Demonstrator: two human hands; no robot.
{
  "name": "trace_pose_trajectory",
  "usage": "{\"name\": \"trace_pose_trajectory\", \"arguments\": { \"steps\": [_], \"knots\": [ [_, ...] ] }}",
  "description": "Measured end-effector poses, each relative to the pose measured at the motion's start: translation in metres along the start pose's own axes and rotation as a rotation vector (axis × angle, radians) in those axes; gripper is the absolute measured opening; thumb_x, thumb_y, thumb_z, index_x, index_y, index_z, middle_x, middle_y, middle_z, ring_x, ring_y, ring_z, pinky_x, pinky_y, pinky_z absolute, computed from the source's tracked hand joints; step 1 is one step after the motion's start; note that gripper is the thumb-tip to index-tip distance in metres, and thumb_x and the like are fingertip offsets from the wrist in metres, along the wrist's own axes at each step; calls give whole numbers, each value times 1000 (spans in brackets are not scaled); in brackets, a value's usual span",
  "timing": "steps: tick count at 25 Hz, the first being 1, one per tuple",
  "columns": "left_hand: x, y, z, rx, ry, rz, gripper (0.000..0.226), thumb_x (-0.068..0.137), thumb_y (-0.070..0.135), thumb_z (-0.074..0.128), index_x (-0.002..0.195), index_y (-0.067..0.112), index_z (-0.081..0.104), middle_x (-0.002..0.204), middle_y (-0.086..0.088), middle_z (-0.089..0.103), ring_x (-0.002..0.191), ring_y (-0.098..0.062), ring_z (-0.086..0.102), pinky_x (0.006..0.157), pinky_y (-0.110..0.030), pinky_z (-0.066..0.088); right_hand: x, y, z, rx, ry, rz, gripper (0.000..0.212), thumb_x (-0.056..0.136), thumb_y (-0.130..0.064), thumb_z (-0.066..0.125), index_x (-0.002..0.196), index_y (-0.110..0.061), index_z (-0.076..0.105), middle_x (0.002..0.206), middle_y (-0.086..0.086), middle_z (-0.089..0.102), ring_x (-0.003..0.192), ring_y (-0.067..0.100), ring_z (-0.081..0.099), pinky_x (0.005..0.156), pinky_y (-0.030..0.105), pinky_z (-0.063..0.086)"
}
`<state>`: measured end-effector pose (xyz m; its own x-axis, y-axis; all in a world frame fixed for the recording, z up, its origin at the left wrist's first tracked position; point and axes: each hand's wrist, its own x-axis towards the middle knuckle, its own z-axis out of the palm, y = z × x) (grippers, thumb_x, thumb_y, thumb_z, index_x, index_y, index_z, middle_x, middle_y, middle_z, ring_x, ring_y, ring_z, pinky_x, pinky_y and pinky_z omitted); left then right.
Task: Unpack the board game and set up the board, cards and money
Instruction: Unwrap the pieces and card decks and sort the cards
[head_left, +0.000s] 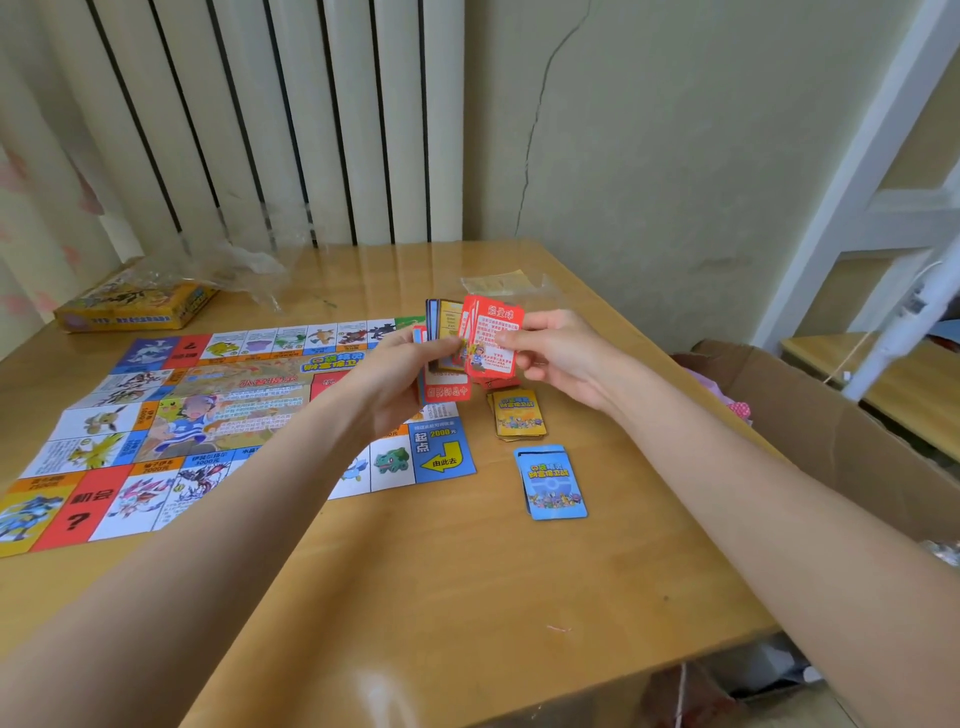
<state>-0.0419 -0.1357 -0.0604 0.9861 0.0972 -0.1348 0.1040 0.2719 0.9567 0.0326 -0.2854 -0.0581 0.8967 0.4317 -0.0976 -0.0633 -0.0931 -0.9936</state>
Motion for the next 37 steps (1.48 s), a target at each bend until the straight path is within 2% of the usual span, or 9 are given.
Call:
{"name": "trace_pose_trajectory", "arguments": {
  "steps": [5, 11, 16, 19, 22, 27, 31, 35, 37],
  "knots": [
    [14, 5, -5, -72, 115, 22, 11, 94, 3, 49, 99, 7, 58, 82, -9, 69, 62, -16, 68, 52, -25, 56, 19, -18, -3, 28, 128, -13, 11, 89, 0, 54, 81, -8, 56, 53, 0, 56, 37, 3, 42, 35, 14, 30],
    [33, 6, -18, -15, 180, -117, 5, 94, 3, 49, 95, 5, 53, 82, -12, 63, 47, -13, 65, 45, -24, 54, 54, -16, -14, -618, 127, 173, 17, 88, 0, 55, 76, -7, 46, 61, 7, 45, 49, 12, 38, 37, 18, 30],
    [57, 7, -4, 91, 131, -220, 12, 96, 5, 45, 85, 5, 50, 77, -11, 59, 43, -14, 62, 44, -24, 51, 73, 1, 12, -963, 114, 142, 21, 88, -9, 57, 75, -8, 41, 70, 7, 46, 62, 20, 45, 47, 25, 32],
    [65, 7, 3, 178, 99, -267, 15, 97, 7, 45, 83, 5, 50, 78, -12, 59, 55, -18, 62, 52, -29, 53, 73, 6, 20, -1174, 164, 62, 15, 89, -15, 59, 79, -7, 51, 95, 12, 58, 84, 26, 50, 64, 27, 38],
    [70, 10, 2, 207, 101, -286, 16, 96, 6, 46, 81, 4, 49, 78, -13, 59, 65, -21, 58, 67, -35, 50, 74, 7, 21, -1106, 177, 62, 10, 88, -14, 59, 88, -4, 58, 88, 9, 56, 88, 29, 55, 61, 26, 39],
    [74, 17, -12, 185, 130, -255, 17, 96, 7, 45, 80, 5, 51, 60, -10, 64, 41, -16, 62, 59, -32, 51, 80, -15, 8, -542, 232, 62, 19, 81, -4, 66, 98, 1, 61, 84, 11, 60, 68, 22, 54, 51, 26, 39],
    [72, 15, -16, 132, 131, -279, 14, 97, 7, 44, 84, 3, 49, 75, -14, 61, 43, -20, 63, 46, -28, 53, 73, -19, 18, -1119, 241, -41, 16, 82, -4, 57, 67, -9, 52, 69, 7, 49, 77, 26, 49, 51, 25, 33],
    [74, 9, -14, 103, 134, -300, 8, 97, 7, 45, 95, 2, 51, 84, -15, 60, 70, -23, 59, 67, -35, 50, 72, 8, 43, -1289, 78, -81, 15, 86, -11, 59, 99, -6, 62, 98, 13, 61, 94, 32, 60, 67, 28, 41],
    [74, 8, -17, 101, 140, -306, 8, 96, 7, 45, 95, 2, 50, 85, -15, 60, 72, -24, 59, 70, -36, 50, 74, 10, 39, -1218, -3, -24, 9, 86, -17, 60, 88, -8, 62, 83, 9, 59, 76, 25, 58, 62, 26, 43]
  ]
}}
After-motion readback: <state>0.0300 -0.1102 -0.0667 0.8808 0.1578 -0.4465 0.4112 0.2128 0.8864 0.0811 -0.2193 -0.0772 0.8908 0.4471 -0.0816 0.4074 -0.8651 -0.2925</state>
